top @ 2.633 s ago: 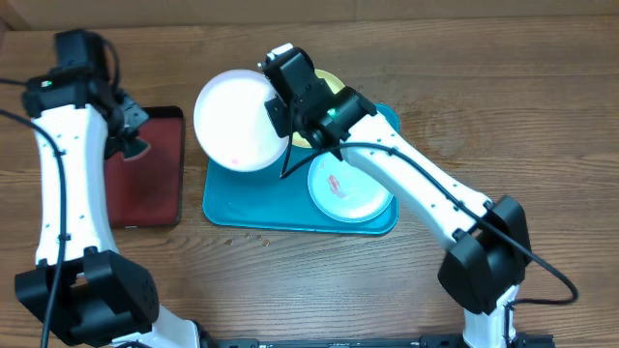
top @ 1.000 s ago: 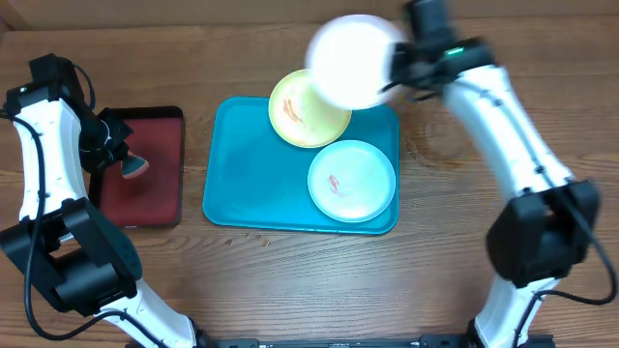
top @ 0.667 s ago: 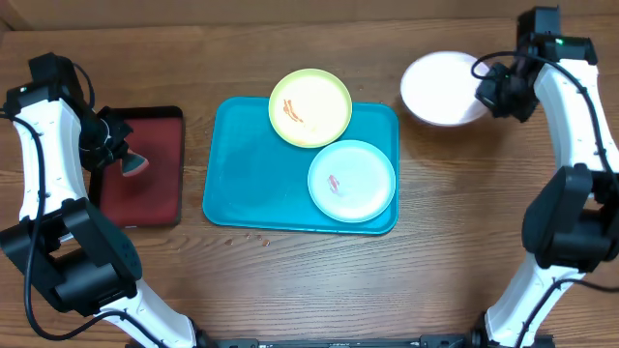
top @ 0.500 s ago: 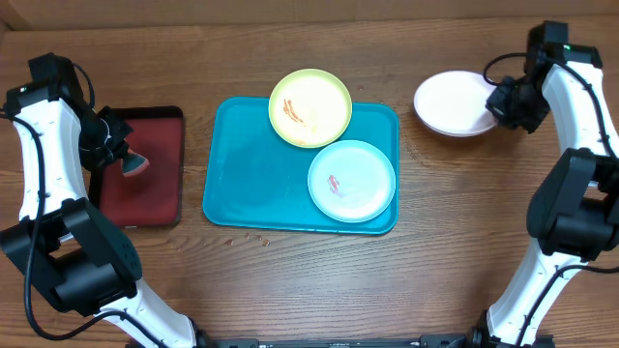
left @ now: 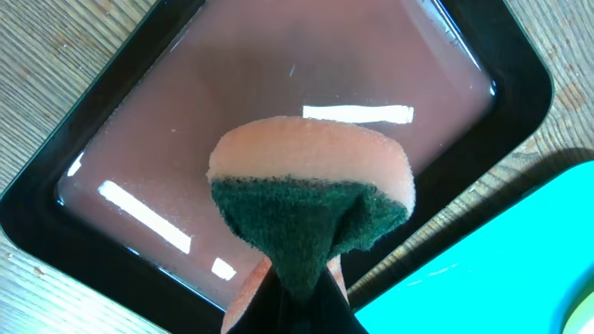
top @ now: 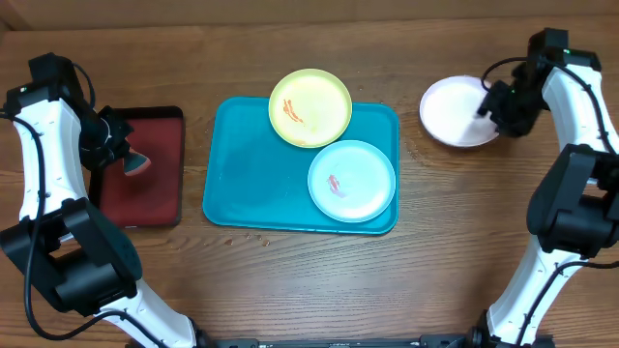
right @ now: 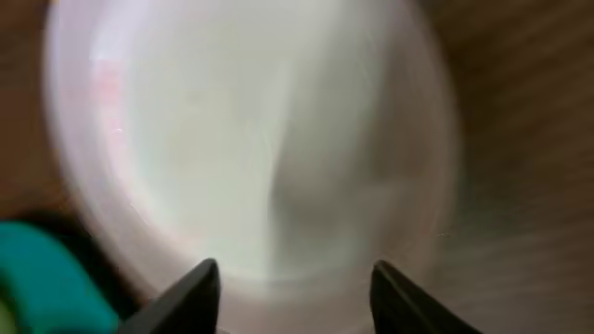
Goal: Clean dirty plates on tray and stack at the side
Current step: 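Move the right gripper back to the yellow plate rim and grip it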
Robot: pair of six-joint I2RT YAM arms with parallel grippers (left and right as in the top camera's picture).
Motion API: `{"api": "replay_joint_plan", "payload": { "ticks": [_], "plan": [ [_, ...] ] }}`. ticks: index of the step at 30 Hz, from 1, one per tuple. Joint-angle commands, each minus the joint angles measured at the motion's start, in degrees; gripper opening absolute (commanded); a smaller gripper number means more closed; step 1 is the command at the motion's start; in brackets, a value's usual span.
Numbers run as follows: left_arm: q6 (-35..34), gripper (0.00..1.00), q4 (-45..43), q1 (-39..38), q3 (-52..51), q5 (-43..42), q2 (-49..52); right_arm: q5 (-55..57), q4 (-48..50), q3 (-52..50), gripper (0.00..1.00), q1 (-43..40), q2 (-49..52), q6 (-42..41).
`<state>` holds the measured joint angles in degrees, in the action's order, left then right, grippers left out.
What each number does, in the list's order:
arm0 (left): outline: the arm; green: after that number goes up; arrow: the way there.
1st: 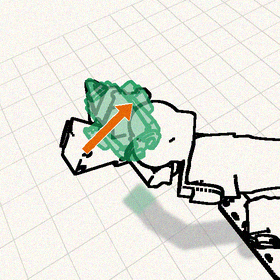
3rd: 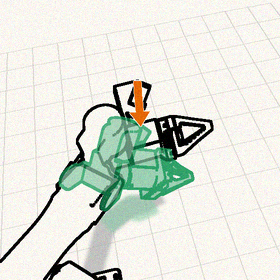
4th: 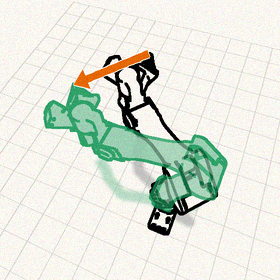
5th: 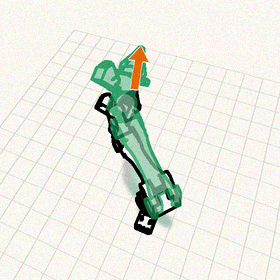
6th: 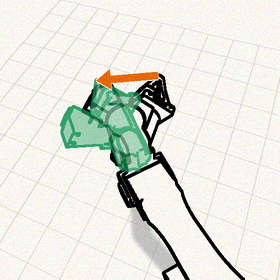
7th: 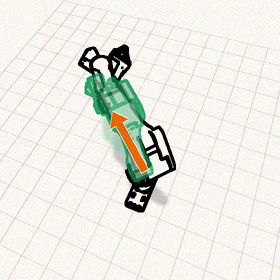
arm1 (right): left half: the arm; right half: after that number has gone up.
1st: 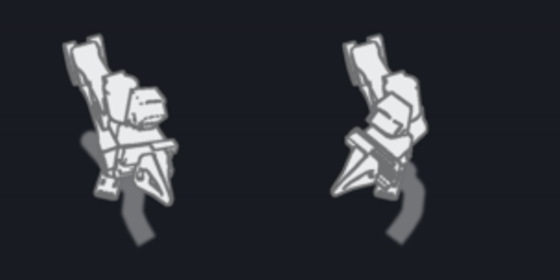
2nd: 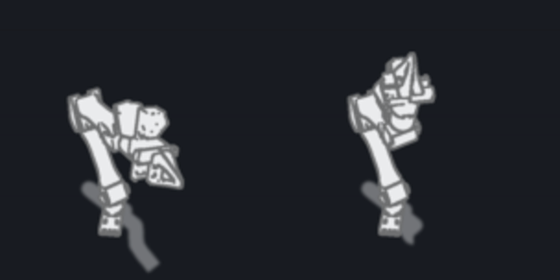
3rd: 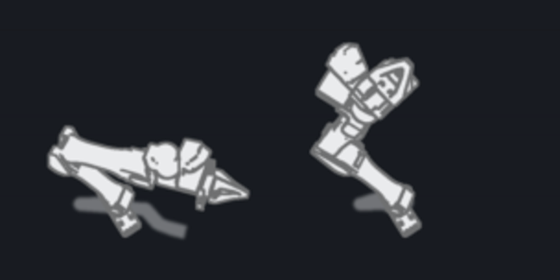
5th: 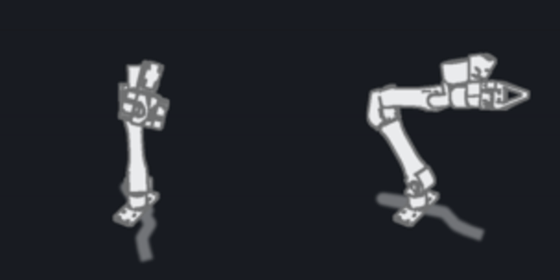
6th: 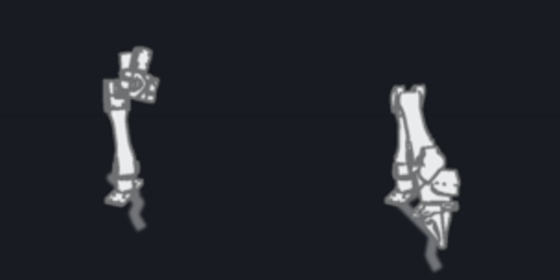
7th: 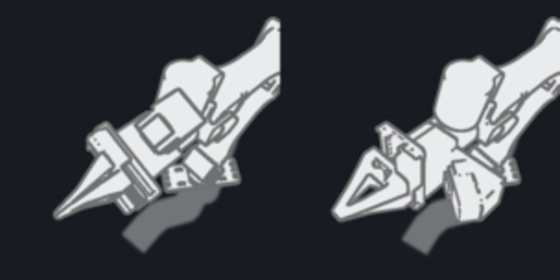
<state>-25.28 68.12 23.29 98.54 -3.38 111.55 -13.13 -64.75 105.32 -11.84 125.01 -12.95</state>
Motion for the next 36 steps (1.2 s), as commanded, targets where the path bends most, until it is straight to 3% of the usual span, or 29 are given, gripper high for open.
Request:
{"api": "replay_joint_plan", "payload": {
  "ticks": [1, 5, 8, 11, 15, 21, 25, 31, 33, 36],
  "plan": [
    [0.87, 0.04, -0.07, -0.07, 0.02, -0.76, -0.17, -16.52, 4.11, -0.37, 0.59, 3.50, -0.55, 8.70],
    [0.87, 0.04, 0.17, -0.07, 0.02, -0.76, -0.17, -18.67, 11.82, -0.37, 0.76, 8.28, -0.55, 8.46],
    [0.87, 0.04, 0.42, -0.07, 0.02, -0.76, -0.17, -16.70, 17.25, -0.37, 0.80, 12.61, -0.52, 8.48],
    [0.87, 0.04, 0.44, -0.07, 0.02, -0.76, -0.17, -9.29, 22.03, -0.37, 0.82, 17.55, -0.44, 8.48],
    [0.87, 0.04, 0.42, -0.07, 0.02, -0.76, -0.17, 3.91, 29.29, -0.37, 0.95, 24.24, 1.75, 8.52],
    [0.87, 0.04, 0.42, -0.07, 0.02, -0.76, -0.17, 13.14, 36.54, -0.37, 0.96, 29.40, 6.58, 8.52],
    [0.87, 0.04, 0.39, -0.09, 0.02, -0.76, -0.17, 13.49, 38.36, -0.37, 0.90, 30.86, 8.33, 8.74],
    [0.87, 0.04, 0.35, -0.11, 0.02, -0.76, -0.17, 10.64, 37.86, -0.37, 0.64, 31.93, 8.85, 8.74],
    [0.87, 0.04, 0.35, -0.11, 0.02, -0.76, -0.17, 10.49, 37.83, -0.37, 0.51, 32.26, 8.85, 8.72],
    [0.87, 0.04, 0.37, -0.11, 0.02, -0.76, -0.17, 10.49, 37.29, -0.37, 0.47, 32.72, 8.85, 8.72]
  ]
}}
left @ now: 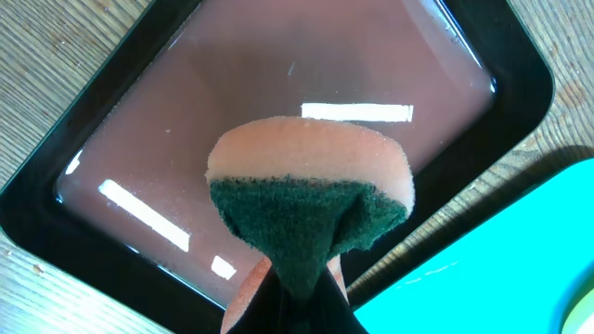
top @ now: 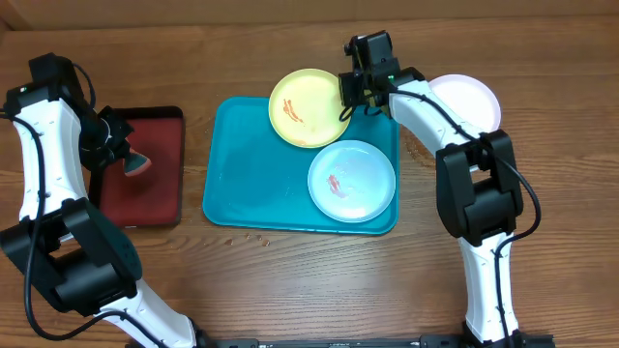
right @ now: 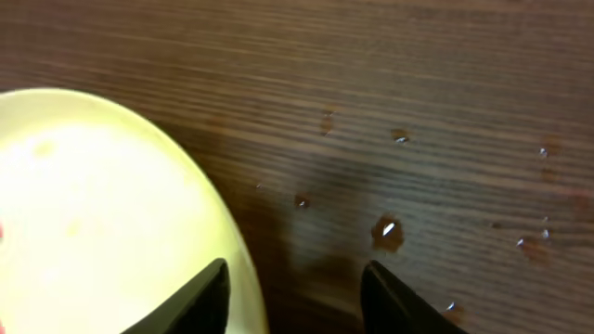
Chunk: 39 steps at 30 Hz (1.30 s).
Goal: Clean dirty plates on tray and stack at the side
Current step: 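Move the right gripper back to the yellow plate rim and grip it, then grasp the sponge on the red tray with the left gripper and lift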
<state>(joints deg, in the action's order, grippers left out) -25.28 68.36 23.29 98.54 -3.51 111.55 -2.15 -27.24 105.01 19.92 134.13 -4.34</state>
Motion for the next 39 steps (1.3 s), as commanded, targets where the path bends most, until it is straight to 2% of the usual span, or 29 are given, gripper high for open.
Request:
{"api": "replay_joint_plan", "payload": {
  "ticks": [1, 4, 7, 11, 16, 26, 34, 39],
  "plan": [
    [0.87, 0.04, 0.15, -0.11, 0.02, -0.63, -0.17, -0.52, -0.70, -0.07, 0.47, 1.05, -0.26, 0.11],
    [0.87, 0.04, 0.15, -0.11, 0.02, -0.63, -0.17, -0.50, -1.97, -0.07, 0.47, 1.36, -0.26, 0.11],
    [0.87, 0.05, 0.13, -0.11, 0.02, -0.70, -0.17, -0.55, -2.95, -0.07, 0.32, 1.53, -0.26, 0.07],
    [0.87, 0.04, -0.07, -0.11, 0.02, -1.05, -0.17, -0.52, -3.43, -0.07, 0.28, 1.90, -0.26, 0.09],
    [0.87, 0.04, -0.09, -0.11, 0.02, -1.05, -0.17, -0.52, -3.26, 0.07, 0.05, 3.39, -0.26, 0.07],
    [0.92, 0.04, -0.02, -0.20, 0.02, -1.07, -0.17, -1.68, -9.90, 6.49, 0.04, 11.76, -0.28, -0.35],
    [2.21, 0.04, -0.09, -2.27, 0.04, -1.05, -0.17, -1.75, -18.16, 5.75, 0.04, 16.39, -0.26, -5.16],
    [2.80, 0.04, -0.48, -4.11, 0.02, -1.05, -0.17, -1.77, -18.34, 2.36, 0.04, 16.11, -0.26, -8.13]
  ]
}}
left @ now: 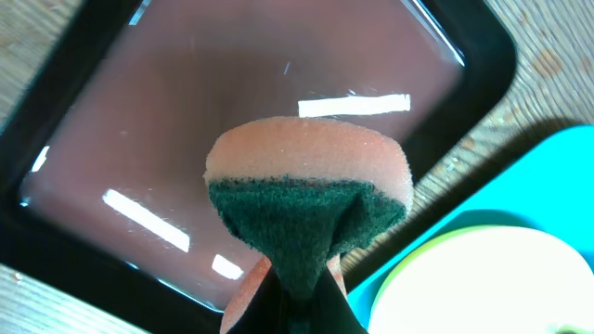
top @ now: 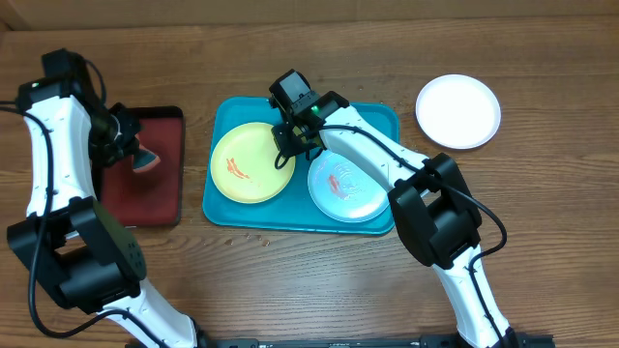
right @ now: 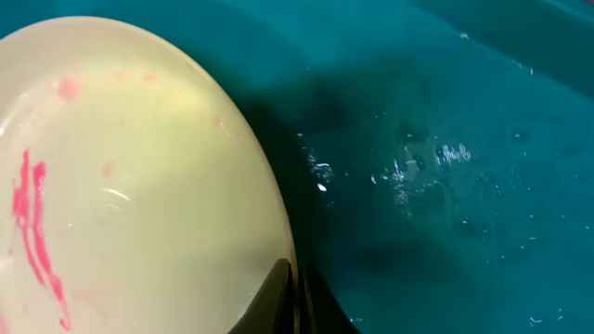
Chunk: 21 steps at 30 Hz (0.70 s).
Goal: Clean dirty plates on tray and stack at the side
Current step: 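Grasp the sponge on the red tray with the left gripper and lift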
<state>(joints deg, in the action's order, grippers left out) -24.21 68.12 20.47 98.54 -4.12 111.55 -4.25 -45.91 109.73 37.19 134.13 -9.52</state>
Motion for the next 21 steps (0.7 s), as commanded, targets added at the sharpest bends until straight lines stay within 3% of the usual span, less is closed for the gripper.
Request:
{"api": "replay_joint_plan", "payload": {
  "ticks": [1, 12, 21],
  "plan": [
    [1.99, 0.04, -0.37, -1.64, 0.02, -0.44, -0.17, 0.33, 0.48, -3.13, 0.04, -1.40, -0.26, -2.95],
    [1.88, 0.04, -2.27, -6.29, 0.02, 2.56, 0.57, 0.11, 0.76, -6.93, 0.04, -2.91, -0.26, -7.26],
    [-1.95, 0.04, -3.91, -1.99, -0.02, 6.23, 5.55, 0.11, 0.59, -6.93, 0.04, -2.82, -0.26, -7.28]
  ]
}}
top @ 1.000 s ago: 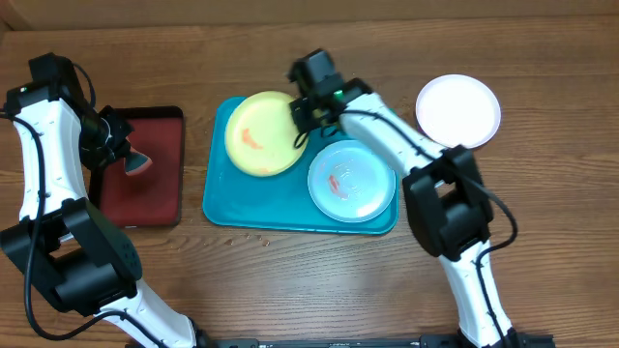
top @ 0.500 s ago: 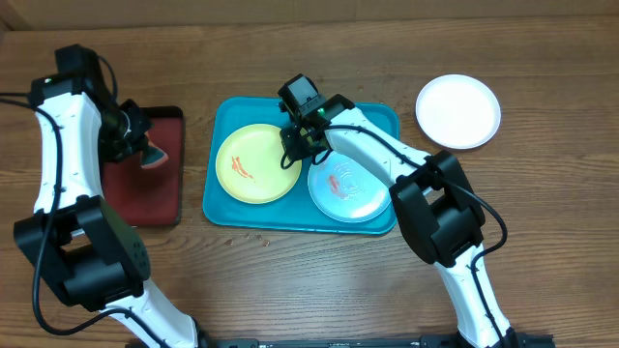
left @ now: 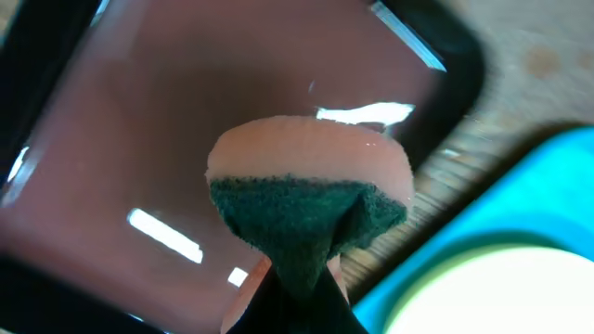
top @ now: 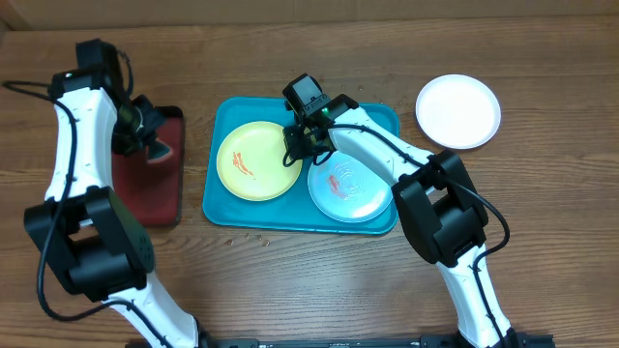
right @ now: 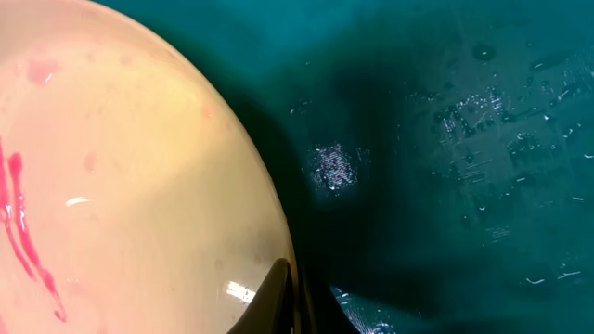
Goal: Clean dirty plates on tray and stack at the side
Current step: 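Grasp the sponge on the red tray with the left gripper and lift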
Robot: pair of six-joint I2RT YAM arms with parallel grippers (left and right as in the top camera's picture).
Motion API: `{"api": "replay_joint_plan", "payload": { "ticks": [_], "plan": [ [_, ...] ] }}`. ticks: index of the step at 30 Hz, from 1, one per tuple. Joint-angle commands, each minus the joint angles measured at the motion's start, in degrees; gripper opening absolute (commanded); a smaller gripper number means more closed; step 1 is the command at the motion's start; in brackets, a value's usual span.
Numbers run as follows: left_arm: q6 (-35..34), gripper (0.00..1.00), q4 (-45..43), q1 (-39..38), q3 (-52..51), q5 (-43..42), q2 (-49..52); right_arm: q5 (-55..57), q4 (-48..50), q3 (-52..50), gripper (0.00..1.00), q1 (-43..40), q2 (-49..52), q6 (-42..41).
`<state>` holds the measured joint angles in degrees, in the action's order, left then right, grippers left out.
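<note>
A yellow plate (top: 255, 161) with a red smear lies on the left half of the teal tray (top: 372, 121); my right gripper (top: 295, 145) is shut on its right rim (right: 278, 269). Right of it a light blue plate (top: 350, 186) with red marks rests on the tray. A clean white plate (top: 458, 110) sits on the table at the far right. My left gripper (top: 145, 135) is shut on an orange-and-green sponge (left: 306, 199), held above the right edge of the black water tray (top: 145, 184).
The black tray (left: 139, 139) holds reddish water and stands left of the teal tray. Small crumbs (top: 253, 235) lie on the wood in front of the teal tray. Water drops glisten on the teal tray's floor (right: 464, 111).
My left gripper with the sponge has moved right and farther back, toward the teal tray. The yellow plate, still pinched by my right gripper, has shifted slightly.
My right gripper stood open over the white plate at the far right while my left held the sponge over the black tray. It then reached the yellow plate at the tray's back, gripped its rim, and the plate now lies on the tray's left half.
</note>
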<state>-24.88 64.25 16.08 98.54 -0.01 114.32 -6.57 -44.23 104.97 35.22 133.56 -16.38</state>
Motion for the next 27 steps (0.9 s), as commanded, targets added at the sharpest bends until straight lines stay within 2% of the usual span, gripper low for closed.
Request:
{"api": "replay_joint_plan", "payload": {
  "ticks": [1, 8, 15, 21, 23, 27],
  "plan": [
    [-1.29, 0.04, -0.11, 3.04, -0.02, 2.12, 3.50, 2.43, -1.05, -2.16, 0.04, -0.85, 0.31, -0.42],
    [-1.31, 0.04, -1.20, 6.62, -0.02, 1.42, 9.27, 2.43, -0.90, -2.16, 0.04, -0.83, 0.31, -0.42],
    [-1.27, 0.04, -2.16, 6.95, -0.02, -0.76, 14.75, 2.43, -0.68, -2.16, 0.04, -0.85, 0.31, -0.42],
    [-1.20, 0.07, -2.62, 6.95, 0.07, -1.07, 15.26, 2.43, -0.26, -2.16, 0.04, -0.85, 0.31, -0.39],
    [-0.87, 0.04, -2.14, 6.95, 0.46, -1.09, 15.26, 2.43, -0.02, -2.16, 0.05, -0.85, 0.31, -0.42],
    [-0.37, 0.04, 2.14, 6.95, 4.22, -1.14, 15.21, 2.43, -0.04, -2.16, 0.05, -0.85, 0.31, -0.39]
  ]
}}
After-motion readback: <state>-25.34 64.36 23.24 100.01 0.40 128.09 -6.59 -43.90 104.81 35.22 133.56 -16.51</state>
